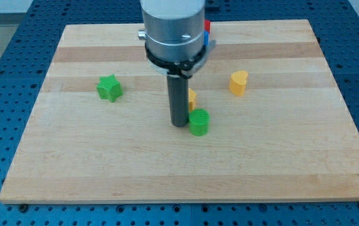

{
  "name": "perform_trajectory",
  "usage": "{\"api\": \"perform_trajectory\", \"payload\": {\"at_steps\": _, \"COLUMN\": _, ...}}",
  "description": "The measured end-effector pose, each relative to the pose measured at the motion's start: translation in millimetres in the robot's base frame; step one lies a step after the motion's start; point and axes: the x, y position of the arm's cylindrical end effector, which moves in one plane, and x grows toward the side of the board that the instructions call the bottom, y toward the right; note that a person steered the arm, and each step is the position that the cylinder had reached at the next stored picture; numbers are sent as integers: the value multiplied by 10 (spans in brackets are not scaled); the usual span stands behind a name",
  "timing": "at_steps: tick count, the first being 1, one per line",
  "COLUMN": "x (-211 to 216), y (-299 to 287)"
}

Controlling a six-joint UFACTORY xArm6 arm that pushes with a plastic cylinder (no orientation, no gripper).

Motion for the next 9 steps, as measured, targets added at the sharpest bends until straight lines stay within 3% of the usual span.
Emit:
{"api": "perform_trajectory", "payload": {"at_steps": 2, "x": 159, "y": 482}}
{"api": "perform_trajectory", "payload": {"at_steps": 5, "x": -60, "y": 652}}
{"api": "perform_trajectory", "payload": {"at_steps": 9, "x": 271, "y": 1681}}
